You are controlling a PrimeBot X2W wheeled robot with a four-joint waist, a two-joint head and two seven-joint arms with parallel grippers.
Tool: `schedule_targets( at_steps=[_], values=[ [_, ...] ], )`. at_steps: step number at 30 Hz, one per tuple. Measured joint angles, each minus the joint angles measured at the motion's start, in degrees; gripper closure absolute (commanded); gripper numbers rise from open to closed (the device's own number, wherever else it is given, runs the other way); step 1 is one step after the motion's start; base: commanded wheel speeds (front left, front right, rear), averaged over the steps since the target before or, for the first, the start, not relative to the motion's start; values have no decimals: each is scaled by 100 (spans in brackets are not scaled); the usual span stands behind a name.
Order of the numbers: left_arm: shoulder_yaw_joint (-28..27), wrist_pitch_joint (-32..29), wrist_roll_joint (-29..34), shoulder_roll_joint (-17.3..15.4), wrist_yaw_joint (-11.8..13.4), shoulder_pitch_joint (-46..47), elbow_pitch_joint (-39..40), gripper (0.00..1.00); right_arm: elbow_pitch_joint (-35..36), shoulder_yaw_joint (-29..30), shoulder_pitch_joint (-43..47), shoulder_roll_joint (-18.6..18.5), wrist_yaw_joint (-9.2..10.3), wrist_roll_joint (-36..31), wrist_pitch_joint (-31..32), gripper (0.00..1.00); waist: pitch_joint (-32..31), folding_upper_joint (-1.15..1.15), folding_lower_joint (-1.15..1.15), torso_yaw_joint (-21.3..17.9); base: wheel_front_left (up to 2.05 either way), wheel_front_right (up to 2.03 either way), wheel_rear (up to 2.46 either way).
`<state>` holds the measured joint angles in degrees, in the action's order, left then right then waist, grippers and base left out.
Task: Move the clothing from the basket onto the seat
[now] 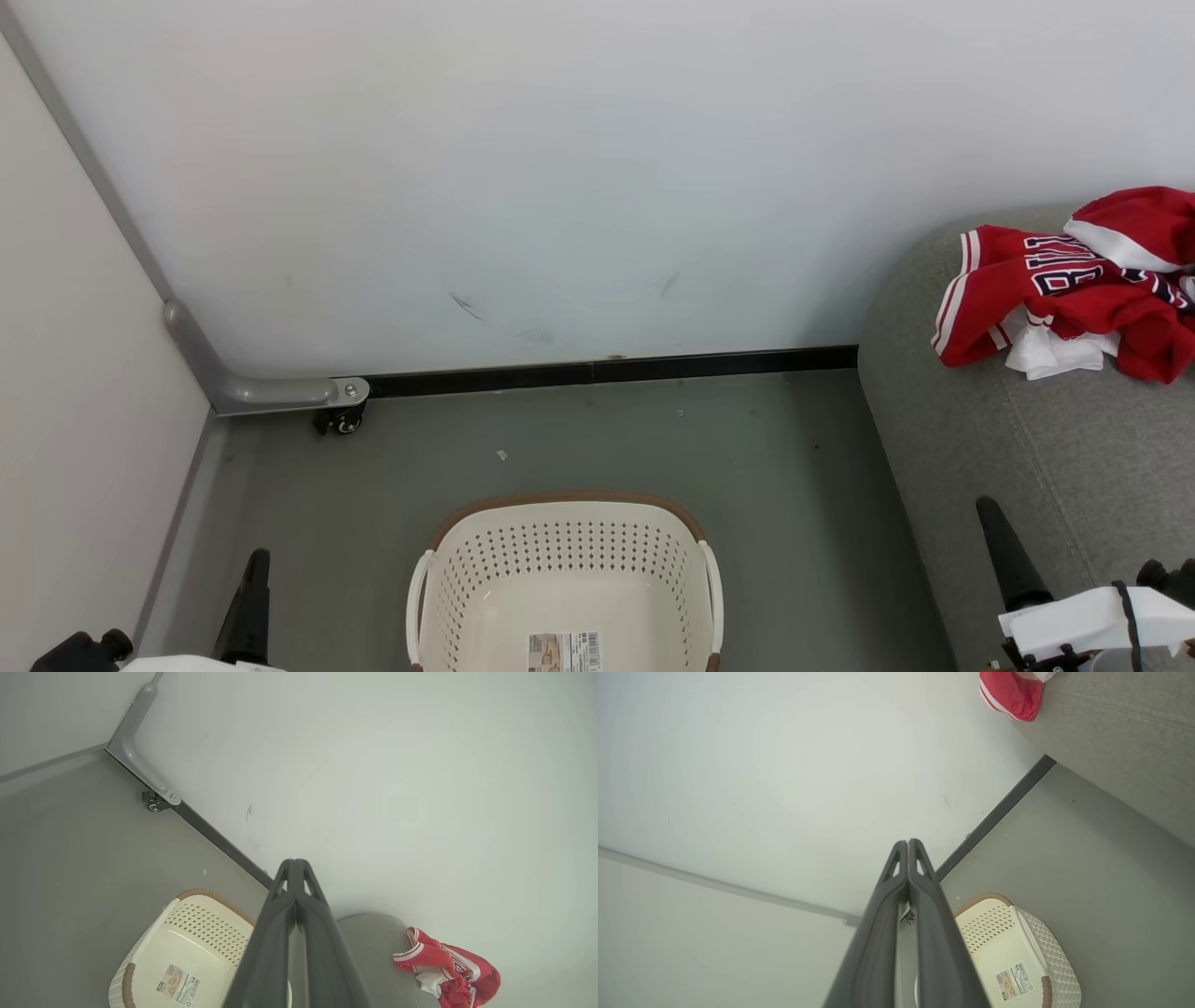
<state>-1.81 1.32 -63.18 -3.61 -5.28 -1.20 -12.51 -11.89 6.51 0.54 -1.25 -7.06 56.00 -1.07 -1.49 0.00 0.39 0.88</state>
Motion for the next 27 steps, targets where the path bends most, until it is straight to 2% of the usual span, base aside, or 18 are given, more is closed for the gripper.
schedule_targets(
  at_steps=[5,10,27],
  values=[
    [-40,-107,-349,10,-1,108,-41,100,-35,12,-117,-13,0,428,90,100,36,0,-19,-11,0,0,0],
    [-79,-203,-700,32,-51,123,-88,100,-110,27,-117,-19,0,862,165,100,67,0,-29,-22,0,0,0],
    [-202,-494,-1809,124,-102,330,-190,100,-223,86,-236,-42,0,2264,474,100,127,0,-35,-57,0,0,0]
  ],
)
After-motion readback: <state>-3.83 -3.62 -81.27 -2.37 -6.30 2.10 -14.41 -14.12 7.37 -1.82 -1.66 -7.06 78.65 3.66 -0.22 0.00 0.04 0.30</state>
